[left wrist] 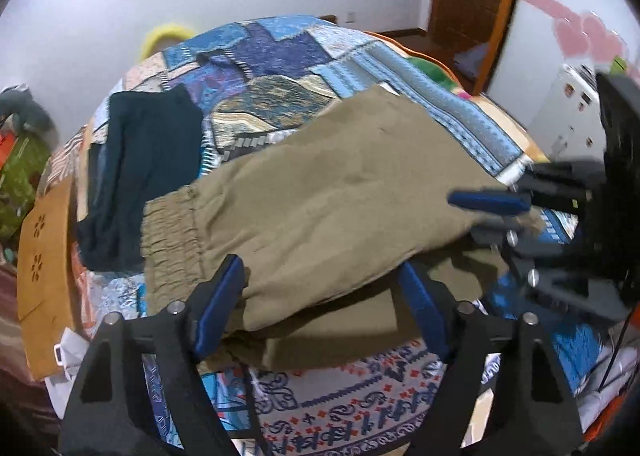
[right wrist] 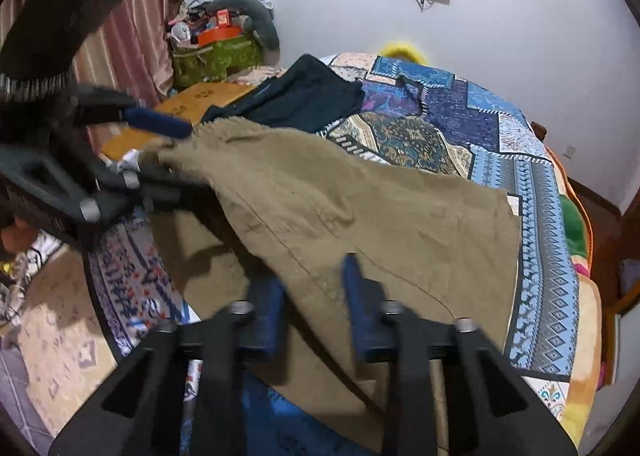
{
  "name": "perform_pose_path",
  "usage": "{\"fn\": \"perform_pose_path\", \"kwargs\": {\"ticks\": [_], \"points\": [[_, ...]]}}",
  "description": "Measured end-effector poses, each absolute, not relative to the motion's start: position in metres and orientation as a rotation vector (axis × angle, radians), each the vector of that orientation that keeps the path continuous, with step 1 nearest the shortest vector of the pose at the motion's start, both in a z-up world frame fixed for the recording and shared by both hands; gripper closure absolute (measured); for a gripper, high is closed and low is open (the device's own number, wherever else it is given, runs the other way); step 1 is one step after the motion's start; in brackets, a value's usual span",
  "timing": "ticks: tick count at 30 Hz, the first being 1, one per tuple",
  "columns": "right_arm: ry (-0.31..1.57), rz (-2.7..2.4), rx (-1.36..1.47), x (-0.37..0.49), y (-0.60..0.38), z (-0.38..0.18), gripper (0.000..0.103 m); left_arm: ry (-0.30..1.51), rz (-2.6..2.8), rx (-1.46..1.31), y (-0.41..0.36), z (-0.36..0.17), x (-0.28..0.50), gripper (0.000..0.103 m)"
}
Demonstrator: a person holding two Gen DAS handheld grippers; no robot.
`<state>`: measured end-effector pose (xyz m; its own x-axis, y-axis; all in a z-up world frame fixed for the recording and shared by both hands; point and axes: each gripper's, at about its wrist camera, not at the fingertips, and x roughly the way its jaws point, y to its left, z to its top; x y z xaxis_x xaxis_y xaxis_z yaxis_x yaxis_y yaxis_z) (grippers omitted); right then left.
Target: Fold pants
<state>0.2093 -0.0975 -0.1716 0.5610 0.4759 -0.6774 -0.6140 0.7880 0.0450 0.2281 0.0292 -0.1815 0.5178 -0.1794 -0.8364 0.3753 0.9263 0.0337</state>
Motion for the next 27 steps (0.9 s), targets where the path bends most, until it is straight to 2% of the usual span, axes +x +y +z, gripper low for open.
{"fn": "perform_pose_path", "kwargs": {"ticks": [1,3,6,8,13,21,25,27], "points": [[0.726,0.651,-0.210,0.208,-0.097,-0.169,0.090,0.966,-0.343,0.239,0.026,-0.183,0.226,0.030],[0.716,0.656,-0.223,0.205,-0.097,-0.165,0.093,0.950,-0.338,0.281,0.019,-0.183,0.222,0.051],[0.695,0.657,-0.258,0.200,-0.095,-0.160,0.095,0.933,-0.347,0.308,0.013,-0.180,0.218,0.072],[0.677,0.659,-0.277,0.194,-0.095,-0.155,0.096,0.902,-0.354,0.322,0.010,-0.173,0.212,0.080],[0.648,0.665,-0.285,0.182,-0.095,-0.147,0.096,0.872,-0.355,0.329,0.010,-0.164,0.198,0.081],[0.730,0.691,-0.263,0.177,-0.089,-0.172,0.094,0.983,-0.361,0.250,0.021,-0.192,0.192,0.081],[0.774,0.694,-0.211,0.178,-0.094,-0.179,0.092,1.008,-0.351,0.216,0.029,-0.199,0.182,0.075],[0.788,0.690,-0.202,0.175,-0.097,-0.179,0.089,1.018,-0.345,0.183,0.037,-0.196,0.177,0.066]]}}
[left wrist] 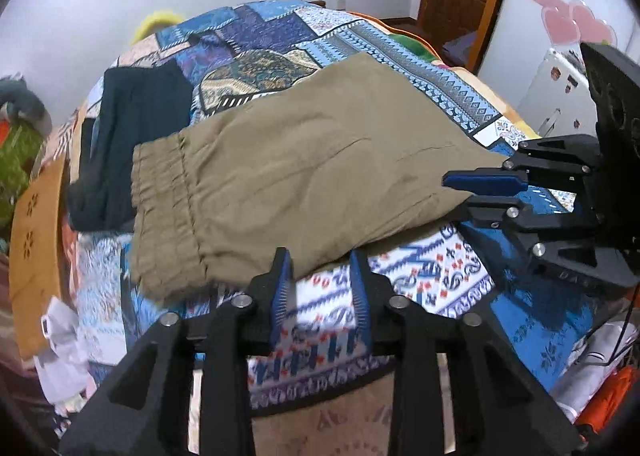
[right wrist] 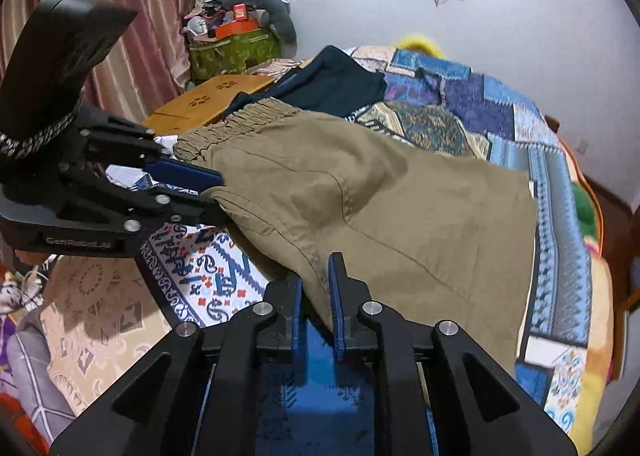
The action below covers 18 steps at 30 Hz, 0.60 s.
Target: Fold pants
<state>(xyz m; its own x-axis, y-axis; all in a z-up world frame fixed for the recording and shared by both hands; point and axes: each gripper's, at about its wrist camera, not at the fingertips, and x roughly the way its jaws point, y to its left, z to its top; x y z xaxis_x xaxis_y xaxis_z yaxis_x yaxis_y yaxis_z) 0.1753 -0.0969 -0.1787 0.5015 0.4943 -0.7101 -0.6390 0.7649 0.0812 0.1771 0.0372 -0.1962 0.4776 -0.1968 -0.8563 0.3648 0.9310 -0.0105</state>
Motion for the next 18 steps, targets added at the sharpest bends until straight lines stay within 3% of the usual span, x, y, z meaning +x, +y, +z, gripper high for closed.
{"fn": "perform_pose_path", "kwargs": {"ticks": [2,7,14,18], "points": [[0.790,0.690,-0.198,0.172,-0.101,-0.176,0.085,1.021,-0.331,0.139,0.050,-0.191,0.175,0.057],[0.781,0.686,-0.169,0.163,-0.114,-0.164,0.080,0.987,-0.244,0.073,0.081,-0.175,0.174,0.051],[0.731,0.653,-0.106,0.164,-0.130,-0.143,0.076,0.967,-0.070,-0.016,0.125,-0.167,0.200,0.025],[0.726,0.605,-0.077,0.176,-0.133,-0.143,0.075,1.032,-0.083,-0.096,0.131,-0.184,0.215,0.025]]}}
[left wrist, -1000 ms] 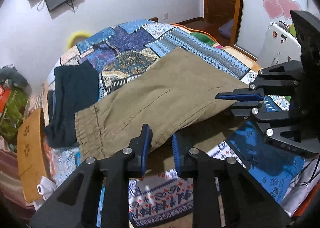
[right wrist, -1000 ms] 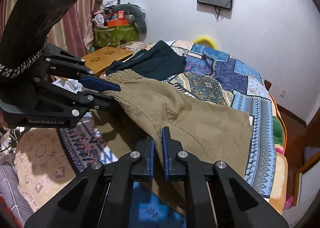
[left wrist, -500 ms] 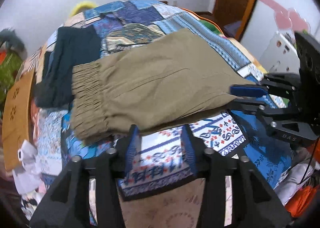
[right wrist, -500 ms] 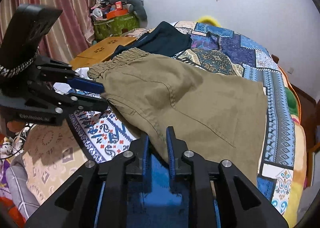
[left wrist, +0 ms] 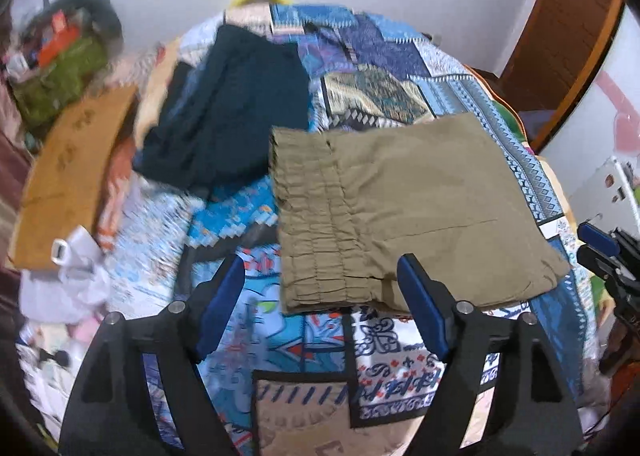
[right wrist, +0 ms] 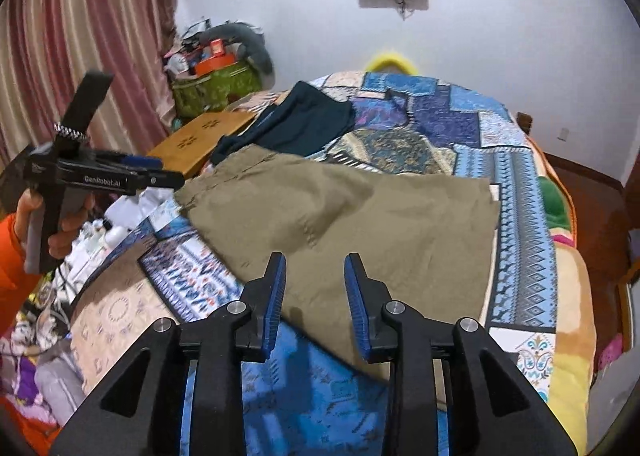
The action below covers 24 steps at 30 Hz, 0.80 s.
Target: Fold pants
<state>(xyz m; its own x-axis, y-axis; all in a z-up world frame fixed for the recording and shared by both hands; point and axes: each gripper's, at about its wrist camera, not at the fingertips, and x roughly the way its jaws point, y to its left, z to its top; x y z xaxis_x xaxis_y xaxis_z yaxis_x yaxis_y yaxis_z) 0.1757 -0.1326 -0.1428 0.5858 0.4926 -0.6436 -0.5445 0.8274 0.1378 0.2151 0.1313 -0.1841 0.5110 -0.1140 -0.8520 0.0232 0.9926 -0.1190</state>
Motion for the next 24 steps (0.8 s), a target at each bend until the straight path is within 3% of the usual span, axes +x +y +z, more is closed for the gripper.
{"fn": "perform_pose_path", "kwargs": {"ticks": [4,8,9,11,24], "points": [[0.762,0.572,-0.033,0.187,-0.132,-0.157,0.068,1.081,-0.103,-0.100,0.122,-0.204,0.222,0.025],[0.818,0.558,-0.005,0.197,-0.133,-0.175,0.067,1.066,-0.093,-0.048,0.110,-0.207,0.220,0.039],[0.837,0.557,0.005,0.199,-0.134,-0.180,0.067,1.051,-0.083,-0.029,0.109,-0.205,0.219,0.047],[0.871,0.554,0.015,0.202,-0.136,-0.190,0.067,1.022,-0.060,0.014,0.108,-0.199,0.216,0.051],[0.958,0.457,0.041,0.190,-0.190,-0.217,0.066,1.034,-0.041,-0.047,0.128,-0.223,0.213,0.047]]}}
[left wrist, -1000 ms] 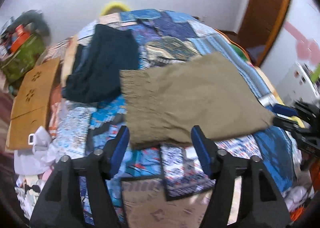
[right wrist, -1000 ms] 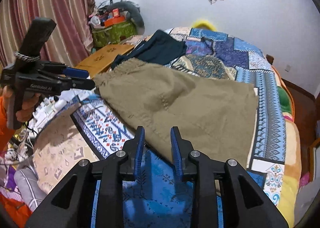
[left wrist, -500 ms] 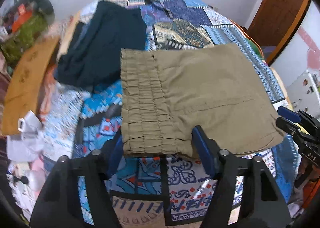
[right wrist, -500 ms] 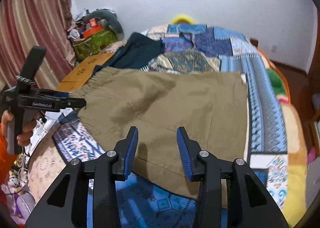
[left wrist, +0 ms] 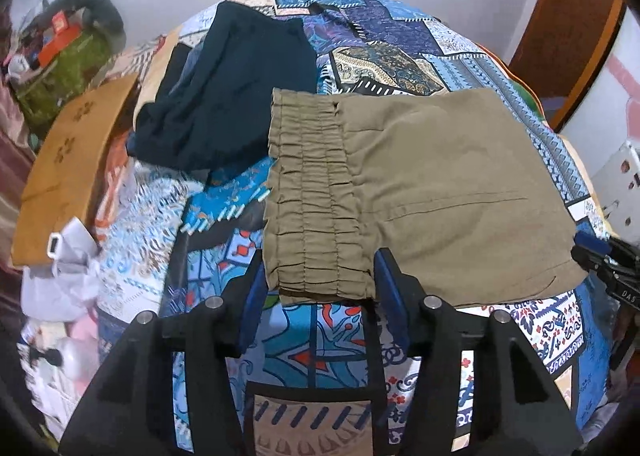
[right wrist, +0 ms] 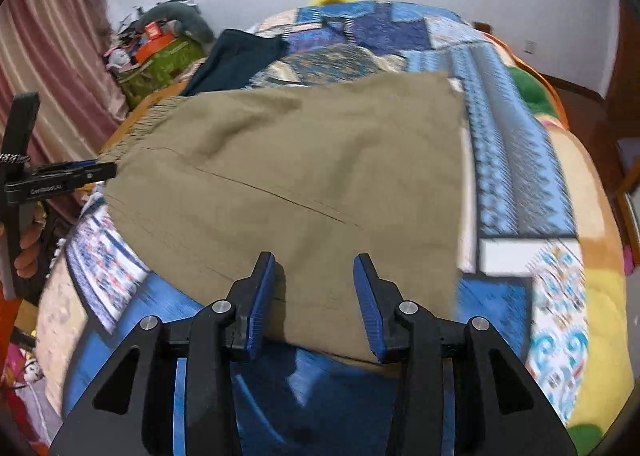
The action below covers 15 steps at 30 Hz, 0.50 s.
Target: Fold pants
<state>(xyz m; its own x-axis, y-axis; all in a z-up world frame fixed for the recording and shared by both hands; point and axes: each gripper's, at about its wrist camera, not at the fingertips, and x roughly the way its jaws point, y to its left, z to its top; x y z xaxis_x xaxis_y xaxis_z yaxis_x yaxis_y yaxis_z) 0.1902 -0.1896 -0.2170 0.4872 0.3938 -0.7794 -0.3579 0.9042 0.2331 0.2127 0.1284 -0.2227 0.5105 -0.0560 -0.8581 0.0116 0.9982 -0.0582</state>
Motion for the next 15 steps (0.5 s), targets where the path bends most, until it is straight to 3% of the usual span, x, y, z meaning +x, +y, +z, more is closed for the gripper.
{"fn": "perform_pose_path", "kwargs": {"ticks": [3,15], "points": [[0.968,0.458,0.099,0.184,-0.207,-0.218,0.060,1.037,-0.043,-0.064,0.130,-0.224,0.213,0.045],[0.990,0.400,0.063,0.172,-0.227,-0.208,0.058,1.015,-0.019,0.051,0.124,-0.200,0.210,0.035]]}}
